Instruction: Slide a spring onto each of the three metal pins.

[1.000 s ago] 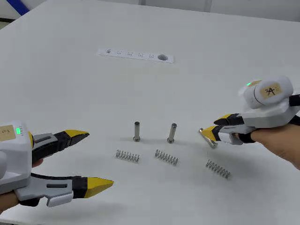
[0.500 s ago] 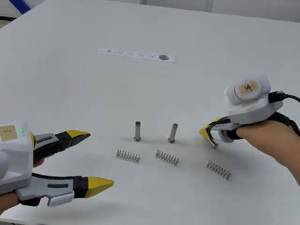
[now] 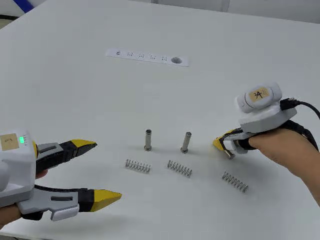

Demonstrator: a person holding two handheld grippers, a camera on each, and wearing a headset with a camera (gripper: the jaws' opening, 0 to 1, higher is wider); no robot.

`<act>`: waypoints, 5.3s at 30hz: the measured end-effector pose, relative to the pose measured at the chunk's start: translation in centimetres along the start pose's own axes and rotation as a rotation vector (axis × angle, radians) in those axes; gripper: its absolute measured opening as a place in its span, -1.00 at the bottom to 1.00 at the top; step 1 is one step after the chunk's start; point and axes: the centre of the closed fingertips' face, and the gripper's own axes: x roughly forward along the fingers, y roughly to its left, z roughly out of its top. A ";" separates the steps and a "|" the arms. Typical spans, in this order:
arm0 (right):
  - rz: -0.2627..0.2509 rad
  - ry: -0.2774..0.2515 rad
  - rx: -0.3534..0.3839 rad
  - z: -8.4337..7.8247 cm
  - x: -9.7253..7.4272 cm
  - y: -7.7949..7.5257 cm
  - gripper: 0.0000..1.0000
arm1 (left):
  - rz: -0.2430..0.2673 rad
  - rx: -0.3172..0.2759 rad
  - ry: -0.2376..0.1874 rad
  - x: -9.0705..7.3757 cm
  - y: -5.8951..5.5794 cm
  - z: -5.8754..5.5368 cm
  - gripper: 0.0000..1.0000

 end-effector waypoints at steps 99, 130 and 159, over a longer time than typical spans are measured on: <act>-0.018 -0.134 0.061 -0.4 -6.5 0.7 -0.78 | 0.009 0.042 -0.022 -0.8 -0.3 1.6 0.42; 0.062 -0.113 0.031 -2.7 -7.9 3.5 -0.71 | 0.006 0.044 -0.021 -0.6 -0.3 1.8 0.42; 0.181 0.106 -0.159 -5.2 -4.2 6.0 -0.70 | 0.016 0.022 -0.016 -0.7 -0.1 1.1 0.41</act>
